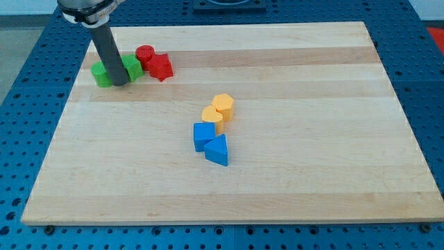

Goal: Slide the green circle to the left of the green star

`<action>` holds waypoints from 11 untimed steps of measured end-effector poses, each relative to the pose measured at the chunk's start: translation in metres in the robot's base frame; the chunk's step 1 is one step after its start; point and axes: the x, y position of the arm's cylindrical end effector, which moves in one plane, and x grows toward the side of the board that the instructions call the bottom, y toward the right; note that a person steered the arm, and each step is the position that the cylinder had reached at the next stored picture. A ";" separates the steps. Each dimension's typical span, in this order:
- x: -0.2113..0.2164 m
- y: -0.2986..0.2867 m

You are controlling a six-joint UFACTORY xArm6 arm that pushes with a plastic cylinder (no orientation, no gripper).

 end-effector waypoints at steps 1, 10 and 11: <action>0.003 -0.020; -0.015 -0.069; -0.015 -0.046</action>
